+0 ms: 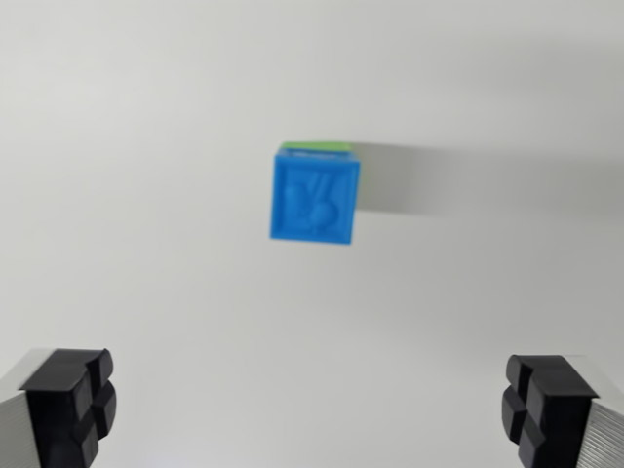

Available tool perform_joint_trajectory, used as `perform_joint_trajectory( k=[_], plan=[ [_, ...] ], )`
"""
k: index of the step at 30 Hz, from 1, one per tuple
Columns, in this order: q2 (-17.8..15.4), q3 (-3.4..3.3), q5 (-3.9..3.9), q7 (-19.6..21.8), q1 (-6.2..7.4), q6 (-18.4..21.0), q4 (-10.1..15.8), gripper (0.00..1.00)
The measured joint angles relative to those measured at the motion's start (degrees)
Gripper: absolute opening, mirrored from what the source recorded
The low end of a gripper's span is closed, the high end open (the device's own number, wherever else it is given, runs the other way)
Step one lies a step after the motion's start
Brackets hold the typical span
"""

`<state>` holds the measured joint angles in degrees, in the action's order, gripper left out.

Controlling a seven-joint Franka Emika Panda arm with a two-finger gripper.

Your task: Stack cube

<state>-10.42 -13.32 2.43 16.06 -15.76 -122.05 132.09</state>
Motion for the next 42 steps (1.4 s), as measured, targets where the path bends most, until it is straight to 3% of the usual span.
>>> perform_joint_trajectory(
  k=[20,42],
  plan=[
    [-2.26,0.35,0.25,0.34,0.0,6.81,-4.58,1.0],
    [-2.18,0.39,0.26,0.36,0.0,7.3,-4.89,1.0]
  ],
)
